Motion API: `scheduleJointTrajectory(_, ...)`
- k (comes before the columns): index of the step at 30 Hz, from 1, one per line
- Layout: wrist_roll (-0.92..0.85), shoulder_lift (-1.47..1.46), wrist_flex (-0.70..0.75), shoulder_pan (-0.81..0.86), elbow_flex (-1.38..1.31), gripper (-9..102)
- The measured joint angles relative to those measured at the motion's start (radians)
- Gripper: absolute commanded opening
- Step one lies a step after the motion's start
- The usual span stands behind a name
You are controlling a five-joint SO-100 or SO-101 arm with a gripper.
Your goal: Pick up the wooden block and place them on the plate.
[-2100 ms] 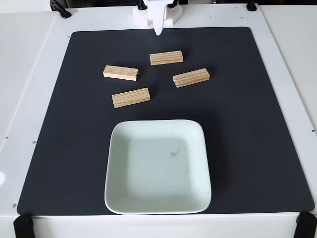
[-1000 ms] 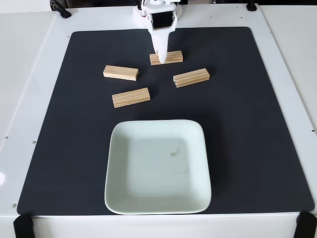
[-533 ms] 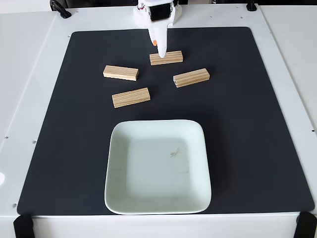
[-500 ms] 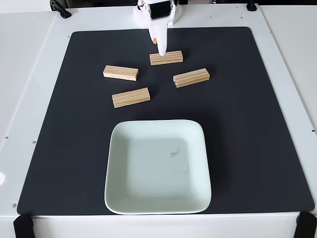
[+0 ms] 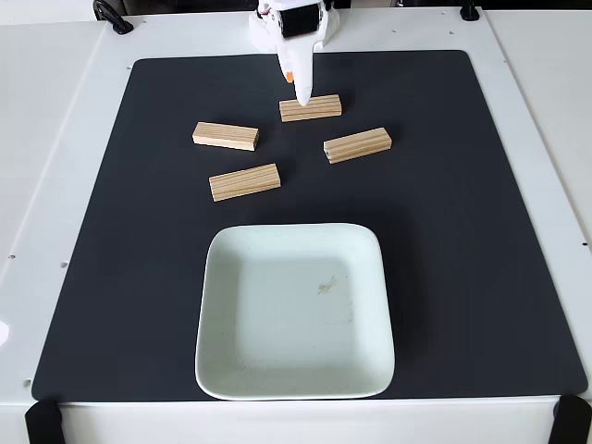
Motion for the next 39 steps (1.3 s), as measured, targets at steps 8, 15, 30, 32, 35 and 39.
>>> scheduleJointTrajectory(8, 0.0, 0.0, -0.063, 0.0, 0.048, 23)
scheduleJointTrajectory(15, 0.0, 0.0, -0.069, -0.003, 0.089, 23)
scheduleJointTrajectory(30, 0.0, -0.15, -0.138, -0.011, 0.074, 23)
scheduleJointTrajectory(32, 0.0, -0.152, -0.15, -0.011, 0.072, 23)
scheduleJointTrajectory(35, 0.0, -0.152, -0.198, -0.012, 0.072, 23)
scheduleJointTrajectory(39, 0.0, -0.152, -0.213, -0.034, 0.072, 23)
